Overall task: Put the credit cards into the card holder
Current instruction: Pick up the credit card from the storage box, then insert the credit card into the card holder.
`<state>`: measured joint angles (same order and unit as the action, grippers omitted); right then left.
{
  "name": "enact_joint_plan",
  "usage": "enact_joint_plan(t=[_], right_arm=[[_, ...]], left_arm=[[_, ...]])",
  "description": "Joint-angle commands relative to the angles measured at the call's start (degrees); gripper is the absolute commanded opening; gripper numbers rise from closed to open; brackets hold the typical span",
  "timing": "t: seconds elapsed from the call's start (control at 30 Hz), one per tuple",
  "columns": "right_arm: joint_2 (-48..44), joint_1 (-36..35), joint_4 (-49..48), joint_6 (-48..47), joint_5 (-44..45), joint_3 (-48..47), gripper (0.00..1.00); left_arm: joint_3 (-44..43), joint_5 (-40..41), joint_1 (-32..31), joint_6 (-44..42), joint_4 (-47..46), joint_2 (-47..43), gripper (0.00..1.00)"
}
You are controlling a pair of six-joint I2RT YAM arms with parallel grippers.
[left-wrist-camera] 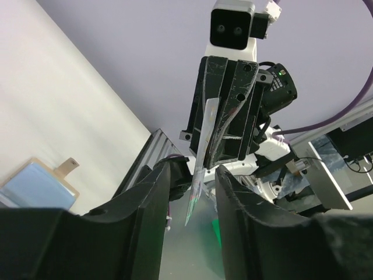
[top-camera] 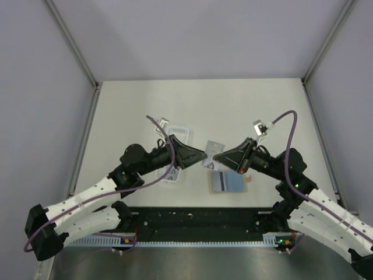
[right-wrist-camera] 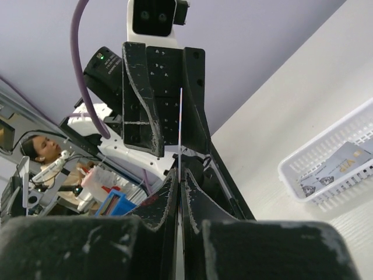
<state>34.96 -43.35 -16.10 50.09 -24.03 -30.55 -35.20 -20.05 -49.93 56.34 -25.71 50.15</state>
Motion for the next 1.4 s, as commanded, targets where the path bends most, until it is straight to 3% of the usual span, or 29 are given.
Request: enact_joint_plan(t=[0.0, 0.07, 0.13, 0.33, 0.47, 0.57, 0.73, 0.83, 0.97, 1.37], right_arm=[[-1.7, -0.3, 0.6, -1.5, 2.5, -2.0, 0.0], [-2.5, -0.3, 7.9, -3.1, 7.2, -4.0, 0.0], [-3.3, -0.3, 19.1, -5.8, 15.1, -7.1, 0.0], [3.0, -0.3, 53.6, -9.8, 41.8, -17.3, 0.0], [13.5, 0.1, 64.7, -13.1, 40.3, -20.6, 0.0], [19.0, 0.1, 67.2, -13.5, 36.9, -21.0, 0.0], [20.2, 1.2, 68.9, -14.8, 34.2, -21.2, 0.0], [21.2, 3.1, 71.6, -17.1, 31.3, -21.5, 0.0], [23.7, 5.5, 72.4, -19.2, 28.3, -19.5, 0.0], [32.9, 5.6, 68.7, -17.4, 32.6, -17.5, 0.0]], left_arm=[[0.3, 2.6, -0.2, -1.8, -0.7, -0.9, 0.52], [0.7, 5.5, -0.2, -2.9, 0.9, -1.9, 0.65], [0.4, 8.7, 0.0, -5.6, 4.7, -3.3, 0.71], [-4.3, 16.2, -0.3, -15.8, 20.6, -0.9, 0.65], [-5.6, 19.5, -2.4, -20.2, 24.5, 4.8, 0.56], [-5.9, 24.0, -6.0, -22.0, 24.6, 9.3, 0.45], [-7.0, 28.1, -10.1, -21.4, 24.9, 17.1, 0.13], [-7.2, 28.6, -11.1, -20.7, 23.5, 20.3, 0.01], [-8.4, 28.8, -12.5, -20.8, 22.9, 23.6, 0.0], [-7.6, 28.8, -13.3, -19.8, 22.0, 24.8, 0.0]])
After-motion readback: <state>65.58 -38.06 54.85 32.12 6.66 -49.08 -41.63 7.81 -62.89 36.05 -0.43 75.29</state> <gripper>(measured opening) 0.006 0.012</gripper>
